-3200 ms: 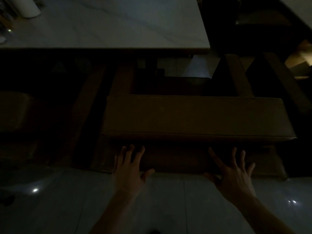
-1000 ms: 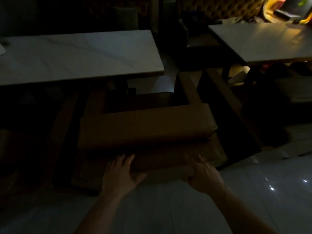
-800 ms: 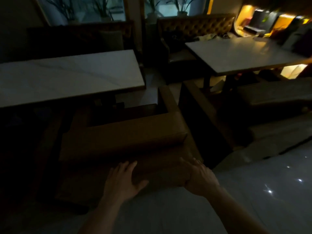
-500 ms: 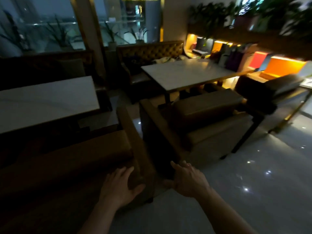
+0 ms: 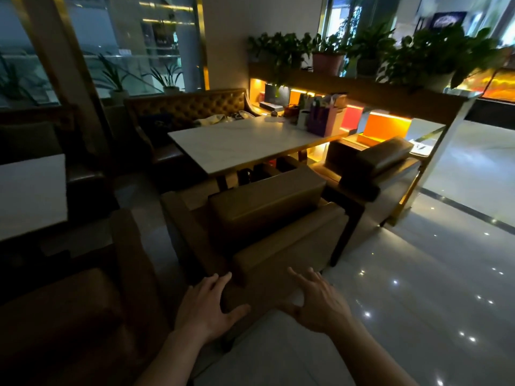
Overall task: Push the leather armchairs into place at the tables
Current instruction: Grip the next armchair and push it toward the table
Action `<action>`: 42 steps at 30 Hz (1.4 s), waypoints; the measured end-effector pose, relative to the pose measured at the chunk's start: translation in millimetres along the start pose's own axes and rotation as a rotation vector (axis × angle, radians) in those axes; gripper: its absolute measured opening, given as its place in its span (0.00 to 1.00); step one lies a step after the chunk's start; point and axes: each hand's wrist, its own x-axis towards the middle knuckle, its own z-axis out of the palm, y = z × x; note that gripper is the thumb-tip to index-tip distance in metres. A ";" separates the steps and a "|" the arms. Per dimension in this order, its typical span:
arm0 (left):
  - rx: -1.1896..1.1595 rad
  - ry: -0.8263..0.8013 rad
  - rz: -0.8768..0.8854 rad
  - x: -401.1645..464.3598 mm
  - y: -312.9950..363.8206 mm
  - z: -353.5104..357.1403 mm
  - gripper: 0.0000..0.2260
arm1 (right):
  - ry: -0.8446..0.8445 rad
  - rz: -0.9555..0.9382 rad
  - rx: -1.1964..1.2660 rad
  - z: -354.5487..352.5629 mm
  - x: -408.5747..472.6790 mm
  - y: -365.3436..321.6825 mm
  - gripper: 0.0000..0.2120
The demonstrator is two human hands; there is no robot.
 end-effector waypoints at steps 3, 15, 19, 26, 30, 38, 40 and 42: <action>-0.031 0.001 -0.005 51.4 14.2 14.8 0.45 | -0.020 0.005 -0.022 -5.2 43.8 26.3 0.47; -0.082 -0.088 -0.135 223.7 58.3 55.9 0.48 | -0.193 -0.032 -0.135 -19.2 235.7 129.6 0.49; -0.086 -0.079 -0.190 264.6 75.9 71.1 0.48 | -0.219 -0.092 -0.141 -15.8 293.9 160.2 0.48; -0.040 -0.052 -0.335 333.1 91.5 109.1 0.51 | -0.239 -0.260 -0.234 -1.3 409.7 216.1 0.49; -0.030 -0.056 -0.383 356.9 89.3 133.6 0.53 | -0.242 -0.337 -0.272 13.7 460.6 237.6 0.52; -0.056 0.046 -0.395 366.7 75.1 155.1 0.48 | -0.253 -0.345 -0.296 40.2 485.1 234.5 0.52; -0.059 0.093 -0.386 364.2 71.4 158.2 0.45 | -0.215 -0.339 -0.297 45.0 480.7 231.7 0.50; -0.056 0.121 -0.381 361.7 70.0 160.1 0.44 | -0.193 -0.341 -0.303 47.0 478.3 230.5 0.48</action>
